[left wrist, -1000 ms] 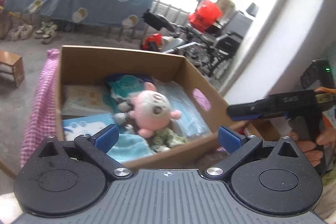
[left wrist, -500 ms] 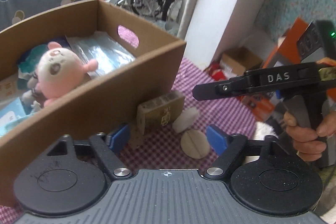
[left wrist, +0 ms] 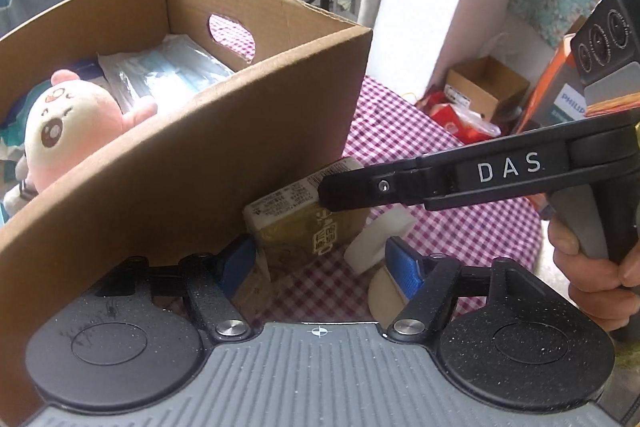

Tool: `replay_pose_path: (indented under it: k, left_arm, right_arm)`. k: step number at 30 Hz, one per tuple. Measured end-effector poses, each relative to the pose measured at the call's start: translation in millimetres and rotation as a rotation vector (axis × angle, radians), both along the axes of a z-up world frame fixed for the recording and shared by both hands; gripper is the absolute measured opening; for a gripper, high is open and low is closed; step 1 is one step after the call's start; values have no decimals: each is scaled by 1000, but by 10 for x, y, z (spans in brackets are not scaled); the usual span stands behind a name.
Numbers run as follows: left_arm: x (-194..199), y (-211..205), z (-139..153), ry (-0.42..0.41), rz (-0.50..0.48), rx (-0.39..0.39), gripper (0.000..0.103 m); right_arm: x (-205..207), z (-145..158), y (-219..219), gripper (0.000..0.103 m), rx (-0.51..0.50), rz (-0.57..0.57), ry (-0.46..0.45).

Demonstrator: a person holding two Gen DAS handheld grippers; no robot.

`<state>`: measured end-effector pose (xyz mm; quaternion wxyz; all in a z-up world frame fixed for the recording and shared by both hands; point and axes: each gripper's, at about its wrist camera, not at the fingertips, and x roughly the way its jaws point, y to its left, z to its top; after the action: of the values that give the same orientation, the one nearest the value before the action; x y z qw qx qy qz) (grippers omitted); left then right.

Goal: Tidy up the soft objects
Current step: 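Withdraw the right gripper and grasp the small gold-wrapped box, then lift the gold-wrapped box into the cardboard box and release it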

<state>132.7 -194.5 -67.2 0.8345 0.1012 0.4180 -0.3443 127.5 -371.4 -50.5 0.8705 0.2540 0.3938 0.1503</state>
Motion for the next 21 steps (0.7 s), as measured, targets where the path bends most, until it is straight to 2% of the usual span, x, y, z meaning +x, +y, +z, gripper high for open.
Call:
replay_pose_path:
  k: [8, 14, 21]
  left_arm:
    - [-26, 32, 105, 13, 2, -33, 72]
    - [-234, 134, 326, -38, -13, -82, 72]
    - [-536, 302, 713, -143, -24, -158, 72]
  right_arm:
    - [-127, 161, 49, 39, -12, -21, -25]
    - [-366, 481, 117, 39, -38, -52, -85]
    - [-642, 991, 271, 39, -88, -67, -199]
